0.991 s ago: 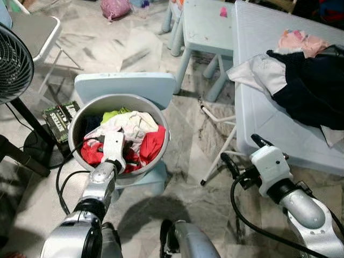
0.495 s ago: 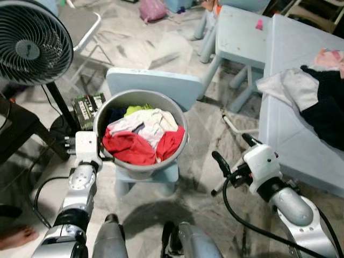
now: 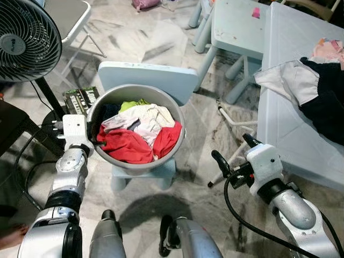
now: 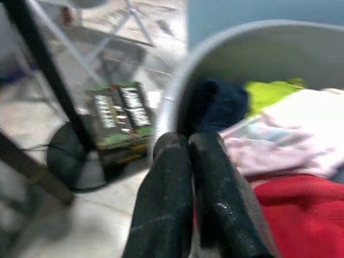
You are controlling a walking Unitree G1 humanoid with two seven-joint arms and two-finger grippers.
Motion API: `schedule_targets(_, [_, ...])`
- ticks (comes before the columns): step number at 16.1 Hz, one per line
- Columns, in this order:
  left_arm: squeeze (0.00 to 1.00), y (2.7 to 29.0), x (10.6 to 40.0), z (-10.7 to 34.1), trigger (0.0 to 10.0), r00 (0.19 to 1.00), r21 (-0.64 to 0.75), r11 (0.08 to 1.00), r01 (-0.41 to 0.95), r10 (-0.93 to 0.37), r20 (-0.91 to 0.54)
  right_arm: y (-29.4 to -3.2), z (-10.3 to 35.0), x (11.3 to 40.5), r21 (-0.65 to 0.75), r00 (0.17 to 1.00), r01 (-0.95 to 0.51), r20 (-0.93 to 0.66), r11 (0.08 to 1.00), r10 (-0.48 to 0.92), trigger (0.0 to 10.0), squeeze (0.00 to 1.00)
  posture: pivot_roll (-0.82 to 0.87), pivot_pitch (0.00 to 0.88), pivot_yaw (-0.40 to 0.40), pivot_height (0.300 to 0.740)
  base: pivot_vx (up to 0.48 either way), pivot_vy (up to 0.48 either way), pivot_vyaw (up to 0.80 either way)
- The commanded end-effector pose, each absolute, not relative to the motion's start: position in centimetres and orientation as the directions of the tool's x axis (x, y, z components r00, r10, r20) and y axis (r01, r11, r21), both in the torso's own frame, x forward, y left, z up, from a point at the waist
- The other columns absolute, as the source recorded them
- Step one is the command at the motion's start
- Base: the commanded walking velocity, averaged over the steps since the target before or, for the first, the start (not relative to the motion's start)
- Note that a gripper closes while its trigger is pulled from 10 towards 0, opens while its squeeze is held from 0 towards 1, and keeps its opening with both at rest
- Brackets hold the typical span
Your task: Hang hanger
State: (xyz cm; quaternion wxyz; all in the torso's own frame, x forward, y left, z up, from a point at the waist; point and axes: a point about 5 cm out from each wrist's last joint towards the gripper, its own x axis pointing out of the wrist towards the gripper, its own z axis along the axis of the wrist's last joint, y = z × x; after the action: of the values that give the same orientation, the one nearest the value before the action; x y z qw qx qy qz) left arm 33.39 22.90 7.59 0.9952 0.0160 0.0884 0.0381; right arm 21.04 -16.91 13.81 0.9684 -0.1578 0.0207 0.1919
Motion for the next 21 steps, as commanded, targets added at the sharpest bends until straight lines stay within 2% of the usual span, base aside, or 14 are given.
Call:
schedule_targets(1, [1.0,21.7,33.3,6.6,10.0,0.974,-0.008,1.0,-0.008,0.006,-0.228,-17.6,14.1,20.4,-0.307,0.93,-0.366,-0.114,0.878,0.348,10.0,1.0,-0.23,0.303,-0.212,0.74,0.0,0.0,0.0])
schedule_targets(4, [1.0,20.6,33.9,6.9,10.0,0.973,-0.033,0.999,0.04,-0.047,-0.228,-17.7,14.2,20.0,-0.305,0.929,-0.37,-0.125,0.878,0.348,10.0,1.0,-0.25,0.314,-0.213,0.74,0.0,0.0,0.0])
schedule_targets(5, [1.0,20.3,34.0,6.8,10.0,0.967,-0.046,0.998,0.052,-0.062,-0.248,-17.7,14.2,19.9,-0.306,0.927,-0.376,-0.131,0.875,0.352,10.0,0.85,-0.25,0.315,-0.213,0.74,0.0,0.0,0.0])
schedule_targets(6, [1.0,20.2,33.9,6.3,10.0,0.956,-0.045,0.997,0.06,-0.071,-0.284,-17.6,14.2,19.9,-0.307,0.924,-0.381,-0.137,0.872,0.356,10.0,0.0,-0.25,0.316,-0.212,0.74,0.0,0.0,0.0])
schedule_targets(9, [1.0,20.8,33.5,5.3,10.0,0.93,-0.034,0.998,0.05,-0.059,-0.363,-17.4,14.3,19.7,-0.3,0.918,-0.396,-0.147,0.868,0.368,10.0,0.0,-0.26,0.32,-0.213,0.74,0.0,0.0,0.0])
schedule_targets(11, [1.0,21.1,33.3,4.8,10.0,0.913,-0.038,0.999,0.038,-0.05,-0.406,-17.2,14.0,18.9,-0.274,0.889,-0.457,-0.189,0.846,0.418,10.0,0.0,-0.27,0.321,-0.212,0.74,0.0,0.0,0.0])
schedule_targets(17, [1.0,21.4,33.4,4.8,10.0,0.908,-0.026,0.998,0.054,-0.06,-0.415,-16.5,13.8,18.4,-0.276,0.865,-0.499,-0.209,0.822,0.455,10.0,0.0,-0.27,0.325,-0.208,0.74,0.0,0.0,0.0])
schedule_targets(18, [1.0,21.4,33.4,4.8,1.3,0.907,-0.02,0.998,0.065,-0.067,-0.416,-16.5,13.9,18.3,-0.278,0.864,-0.502,-0.212,0.819,0.457,10.0,0.0,-0.28,0.324,-0.21,0.74,0.0,0.0,0.0])
schedule_targets(19, [1.0,21.2,33.2,4.5,0.0,0.896,-0.019,0.997,0.075,-0.076,-0.437,-16.5,13.9,18.4,-0.283,0.862,-0.504,-0.215,0.816,0.458,10.0,0.0,-0.28,0.324,-0.21,0.74,0.0,0.0,0.0])
schedule_targets(20, [0.0,20.7,33.2,4.2,0.0,0.881,-0.034,0.993,0.116,-0.119,-0.458,-16.6,13.9,18.5,-0.291,0.861,-0.507,-0.218,0.811,0.46,10.0,0.0,-0.29,0.317,-0.216,0.74,0.0,0.0,0.0])
schedule_targets(21, [0.0,20.5,33.2,4.1,0.0,0.876,-0.037,0.991,0.131,-0.133,-0.463,-16.6,13.9,18.5,-0.294,0.861,-0.508,-0.22,0.81,0.46,10.0,0.0,-0.29,0.316,-0.218,0.74,0.0,0.0,0.0])
